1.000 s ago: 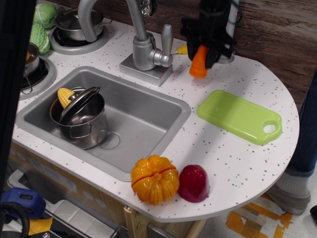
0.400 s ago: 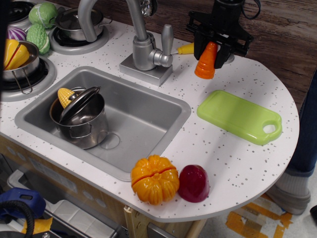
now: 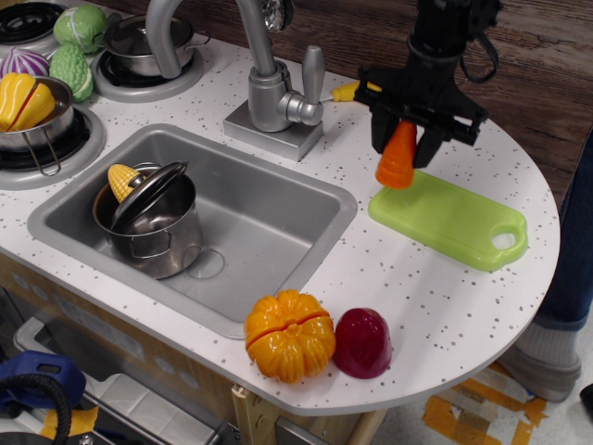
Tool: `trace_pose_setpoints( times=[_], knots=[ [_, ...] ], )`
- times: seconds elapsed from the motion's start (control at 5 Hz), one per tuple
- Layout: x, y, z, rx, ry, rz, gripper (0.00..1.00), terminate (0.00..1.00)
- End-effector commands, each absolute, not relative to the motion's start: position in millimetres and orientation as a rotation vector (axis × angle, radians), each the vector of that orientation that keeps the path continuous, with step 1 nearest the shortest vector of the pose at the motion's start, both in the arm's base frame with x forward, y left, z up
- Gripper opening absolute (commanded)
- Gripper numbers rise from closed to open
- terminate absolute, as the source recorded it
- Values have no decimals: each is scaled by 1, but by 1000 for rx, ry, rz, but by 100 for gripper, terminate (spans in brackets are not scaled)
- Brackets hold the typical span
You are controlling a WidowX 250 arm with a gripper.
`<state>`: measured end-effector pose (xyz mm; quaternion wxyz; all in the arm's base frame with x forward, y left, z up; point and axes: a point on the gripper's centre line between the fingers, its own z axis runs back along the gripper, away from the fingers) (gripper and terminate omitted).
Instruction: Put carrot on cutting board
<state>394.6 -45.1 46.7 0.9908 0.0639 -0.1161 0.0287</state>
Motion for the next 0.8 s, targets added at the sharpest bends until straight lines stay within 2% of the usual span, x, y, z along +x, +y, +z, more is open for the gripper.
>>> trace_pose_setpoints(
  times=[0.0, 0.2, 0.4, 0.6],
  knots=[
    [406, -68, 67, 62, -387, 98, 0, 0],
    [405, -71, 59, 45, -404, 111, 0, 0],
    [404, -76, 57, 33, -411, 125, 100, 0],
    [404, -75, 56, 28, -402, 109, 100, 100]
  ],
)
